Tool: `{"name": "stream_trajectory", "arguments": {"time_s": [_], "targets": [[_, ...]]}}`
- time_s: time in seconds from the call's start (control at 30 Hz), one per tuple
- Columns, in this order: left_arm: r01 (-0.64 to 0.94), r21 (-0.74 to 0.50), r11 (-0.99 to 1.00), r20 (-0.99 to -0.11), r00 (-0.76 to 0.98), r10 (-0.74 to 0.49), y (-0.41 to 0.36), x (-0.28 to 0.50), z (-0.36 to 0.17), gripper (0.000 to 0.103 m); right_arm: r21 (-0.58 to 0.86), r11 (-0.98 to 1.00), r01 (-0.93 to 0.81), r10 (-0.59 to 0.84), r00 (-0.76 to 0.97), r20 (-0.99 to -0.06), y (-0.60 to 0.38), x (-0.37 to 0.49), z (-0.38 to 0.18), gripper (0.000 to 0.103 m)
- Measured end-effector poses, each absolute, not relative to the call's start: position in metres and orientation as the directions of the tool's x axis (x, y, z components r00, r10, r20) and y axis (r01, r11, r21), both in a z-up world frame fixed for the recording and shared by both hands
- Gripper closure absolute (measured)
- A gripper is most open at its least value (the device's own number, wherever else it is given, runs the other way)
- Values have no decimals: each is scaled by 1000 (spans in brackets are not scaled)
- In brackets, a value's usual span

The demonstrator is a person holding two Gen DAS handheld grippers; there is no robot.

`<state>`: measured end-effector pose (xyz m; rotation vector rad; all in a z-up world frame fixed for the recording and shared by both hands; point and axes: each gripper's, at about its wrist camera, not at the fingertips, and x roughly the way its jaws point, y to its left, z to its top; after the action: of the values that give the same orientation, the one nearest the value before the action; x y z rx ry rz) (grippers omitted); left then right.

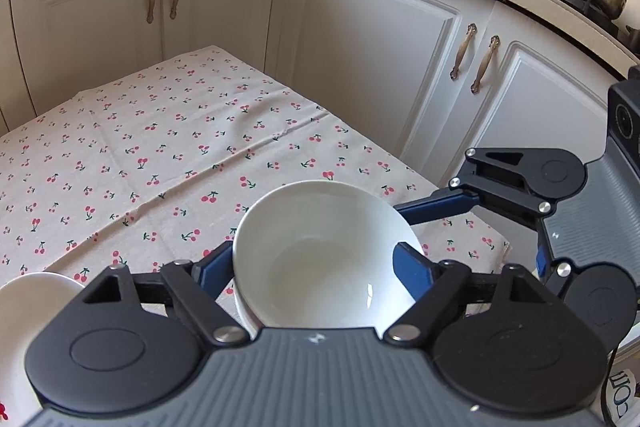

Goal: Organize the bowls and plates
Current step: 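Open both tools and release the small bowl on the bowl stack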

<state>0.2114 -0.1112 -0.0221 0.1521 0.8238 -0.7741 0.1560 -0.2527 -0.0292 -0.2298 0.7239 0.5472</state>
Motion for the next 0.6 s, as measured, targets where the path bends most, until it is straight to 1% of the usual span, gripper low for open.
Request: {"name": "stream_trajectory", "arguments": {"time_s": [0.03, 0.07, 0.17, 0.3, 0.6], "targets": [[674, -167, 720, -707, 427, -564, -111, 211, -22, 16, -18, 837, -547, 395, 626, -673, -253, 155, -29, 3], [675, -167, 719, -704, 429, -566, -110, 210, -21, 15, -20, 836, -549, 400, 633, -662, -253, 154, -27, 0], [683, -155, 714, -696, 437, -569, -107, 208, -19, 12, -23, 830, -557, 411, 640, -649, -253, 150, -23, 0], [688, -134, 713, -684, 457, -569, -98, 201, -17, 6, -57, 827, -559, 390, 645, -656, -251, 146, -25, 0], [722, -38, 691, -676, 490, -550, -70, 173, -23, 2, -89, 826, -557, 363, 645, -673, -259, 133, -36, 0]]}}
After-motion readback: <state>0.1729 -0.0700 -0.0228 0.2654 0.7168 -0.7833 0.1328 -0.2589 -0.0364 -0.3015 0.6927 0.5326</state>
